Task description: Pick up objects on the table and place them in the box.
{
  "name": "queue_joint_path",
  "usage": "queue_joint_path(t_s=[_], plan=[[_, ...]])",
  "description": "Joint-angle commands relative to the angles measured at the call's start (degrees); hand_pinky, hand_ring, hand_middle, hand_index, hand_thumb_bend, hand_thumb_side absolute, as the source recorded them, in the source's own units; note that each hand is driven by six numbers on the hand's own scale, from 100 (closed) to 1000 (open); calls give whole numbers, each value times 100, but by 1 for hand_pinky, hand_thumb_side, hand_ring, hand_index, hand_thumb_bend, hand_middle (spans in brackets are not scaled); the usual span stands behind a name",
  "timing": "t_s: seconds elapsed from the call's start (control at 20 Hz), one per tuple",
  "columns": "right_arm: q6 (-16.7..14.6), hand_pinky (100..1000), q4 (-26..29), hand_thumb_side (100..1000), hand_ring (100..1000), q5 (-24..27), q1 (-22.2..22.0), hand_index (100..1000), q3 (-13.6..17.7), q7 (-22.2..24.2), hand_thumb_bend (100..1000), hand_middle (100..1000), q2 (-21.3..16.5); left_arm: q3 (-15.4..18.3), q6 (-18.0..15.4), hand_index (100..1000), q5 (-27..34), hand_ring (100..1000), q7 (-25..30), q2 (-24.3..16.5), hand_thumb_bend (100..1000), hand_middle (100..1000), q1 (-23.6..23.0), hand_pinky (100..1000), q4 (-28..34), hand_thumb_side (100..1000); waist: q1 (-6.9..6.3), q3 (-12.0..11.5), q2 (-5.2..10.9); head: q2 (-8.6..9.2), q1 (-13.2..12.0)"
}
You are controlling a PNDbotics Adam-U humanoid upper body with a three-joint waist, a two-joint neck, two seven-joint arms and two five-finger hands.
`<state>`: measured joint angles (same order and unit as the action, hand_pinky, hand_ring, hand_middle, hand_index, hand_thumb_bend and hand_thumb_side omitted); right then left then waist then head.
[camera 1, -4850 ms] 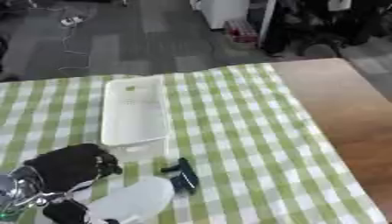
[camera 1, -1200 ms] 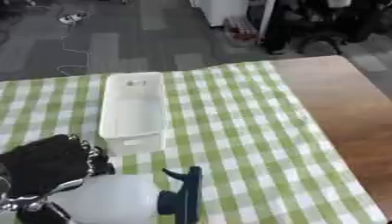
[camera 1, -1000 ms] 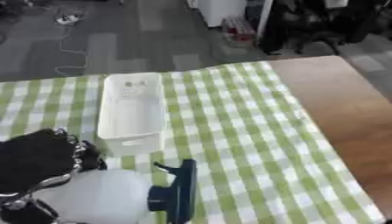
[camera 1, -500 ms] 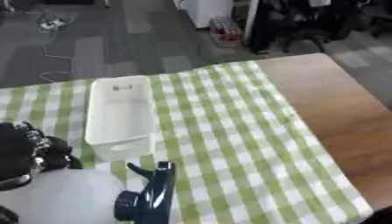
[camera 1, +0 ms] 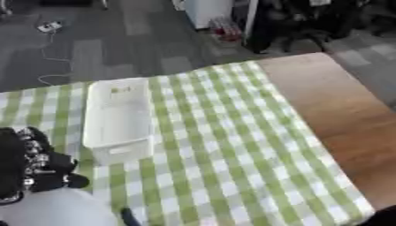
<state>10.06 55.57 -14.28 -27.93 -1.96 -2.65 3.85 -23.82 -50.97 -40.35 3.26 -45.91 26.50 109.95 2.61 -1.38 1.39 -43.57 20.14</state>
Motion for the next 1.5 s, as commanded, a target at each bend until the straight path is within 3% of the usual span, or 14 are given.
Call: queue_joint_path(t_s=[0.05,0.25,0.6,0.9,1.15,1.25,1.5], plan=[[-41,605,15,928,605,8,3,652,-39,13,100,538,-103,-47,-95,378,99,100,-972,-47,100,107,199,100,-206,613,-42,36,17,168,-37],[-82,604,1,927,604,25,34,652,-78,37,100,537,-165,-92,-100,376,-262,100,-1885,-70,100,104,375,100,-608,615,-56,108,13,262,-50],[-245,601,-114,924,601,69,226,652,-223,158,100,535,-315,-149,-100,379,-1484,100,-3627,-117,100,107,730,100,-1567,616,-75,344,-90,476,-260],[-450,598,-272,922,599,85,491,651,-403,354,100,533,-422,-88,-100,382,-2663,100,-5252,-154,100,110,944,100,-2592,616,-10,665,-263,862,-569],[-650,597,-413,921,598,116,769,651,-551,512,100,532,-445,133,-100,383,-2530,100,-5515,-275,100,109,1054,100,-2850,647,73,959,-477,1300,-725],[-702,596,-460,921,597,130,824,651,-568,537,100,532,-459,170,-100,384,-2304,100,-5521,-304,100,108,1090,100,-2779,747,72,995,-509,1392,-706],[-728,598,-485,921,598,141,782,651,-591,556,100,533,-560,138,-100,383,-1999,100,-5522,-364,100,106,1129,100,-2457,758,62,1033,-447,1469,-687]])
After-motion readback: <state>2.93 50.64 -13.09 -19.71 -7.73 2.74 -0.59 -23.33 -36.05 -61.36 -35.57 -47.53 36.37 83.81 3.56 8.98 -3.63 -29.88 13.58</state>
